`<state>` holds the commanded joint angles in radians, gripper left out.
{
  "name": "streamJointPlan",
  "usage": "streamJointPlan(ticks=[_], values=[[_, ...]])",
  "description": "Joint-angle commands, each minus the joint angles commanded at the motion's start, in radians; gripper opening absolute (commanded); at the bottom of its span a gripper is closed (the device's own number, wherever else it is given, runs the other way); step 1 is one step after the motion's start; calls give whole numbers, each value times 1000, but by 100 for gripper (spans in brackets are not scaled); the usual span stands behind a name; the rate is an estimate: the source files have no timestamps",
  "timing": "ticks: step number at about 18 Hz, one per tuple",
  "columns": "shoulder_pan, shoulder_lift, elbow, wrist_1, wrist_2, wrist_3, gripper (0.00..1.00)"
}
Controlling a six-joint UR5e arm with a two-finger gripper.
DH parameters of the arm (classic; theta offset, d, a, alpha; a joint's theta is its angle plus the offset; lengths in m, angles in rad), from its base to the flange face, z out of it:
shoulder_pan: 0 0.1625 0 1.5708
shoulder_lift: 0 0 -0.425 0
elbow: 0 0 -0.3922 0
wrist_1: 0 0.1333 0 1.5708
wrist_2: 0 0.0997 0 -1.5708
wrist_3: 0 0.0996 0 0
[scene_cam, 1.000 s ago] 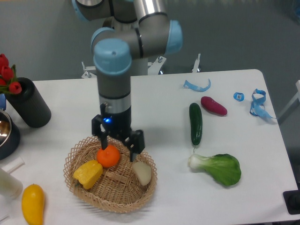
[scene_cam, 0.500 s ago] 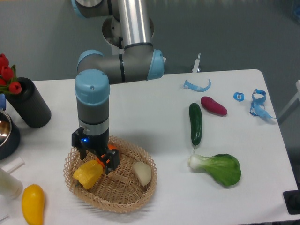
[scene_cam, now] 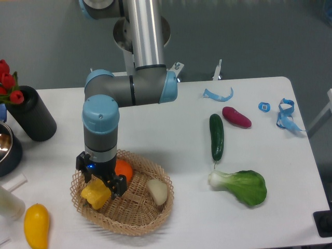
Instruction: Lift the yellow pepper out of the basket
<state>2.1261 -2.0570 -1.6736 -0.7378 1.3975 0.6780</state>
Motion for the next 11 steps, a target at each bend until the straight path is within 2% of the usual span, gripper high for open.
streamJointPlan(ticks=[11], values=[[-14,-31,0,0,12,2,100]])
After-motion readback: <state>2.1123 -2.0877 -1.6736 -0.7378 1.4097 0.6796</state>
